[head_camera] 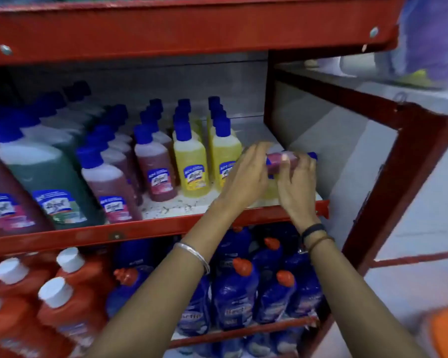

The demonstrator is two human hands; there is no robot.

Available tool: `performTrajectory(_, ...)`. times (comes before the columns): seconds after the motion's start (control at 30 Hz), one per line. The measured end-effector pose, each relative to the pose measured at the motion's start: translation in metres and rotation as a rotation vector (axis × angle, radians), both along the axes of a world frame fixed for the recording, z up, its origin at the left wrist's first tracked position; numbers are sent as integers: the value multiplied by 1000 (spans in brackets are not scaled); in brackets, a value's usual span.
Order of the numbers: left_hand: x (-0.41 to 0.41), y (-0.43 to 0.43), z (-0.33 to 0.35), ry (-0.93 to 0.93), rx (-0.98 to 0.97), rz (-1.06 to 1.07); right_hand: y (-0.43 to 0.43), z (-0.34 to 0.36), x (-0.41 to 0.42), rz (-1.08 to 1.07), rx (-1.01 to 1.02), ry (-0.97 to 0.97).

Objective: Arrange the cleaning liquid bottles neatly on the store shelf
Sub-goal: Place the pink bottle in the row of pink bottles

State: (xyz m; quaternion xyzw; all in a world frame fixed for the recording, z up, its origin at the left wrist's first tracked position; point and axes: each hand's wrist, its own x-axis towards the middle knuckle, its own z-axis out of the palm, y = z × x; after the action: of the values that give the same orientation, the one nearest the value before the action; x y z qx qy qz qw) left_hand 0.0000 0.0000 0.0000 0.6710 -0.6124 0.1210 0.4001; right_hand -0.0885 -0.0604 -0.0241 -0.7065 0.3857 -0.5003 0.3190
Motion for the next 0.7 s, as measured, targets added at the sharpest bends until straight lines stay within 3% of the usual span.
performTrajectory(0.1,1,-44,8,-133,350,83,-45,-4,1,-32,105,85)
performTrajectory(0.17,6,-70,16,-149,596,166,-66,-3,-1,5,204,143)
performTrajectory(0.23,11,-83,20,-121,723,226,-75,0,-2,44,257,175)
performTrajectory(0.37,13,-91,22,56,738,201,-80,5,2,154,341,114)
performTrajectory(0.5,8,-78,22,200,708,113,-71,7,5,247,596,5)
performTrajectory(0.7,5,-28,19,354,335,-52,-36,21,-10,424,587,-270)
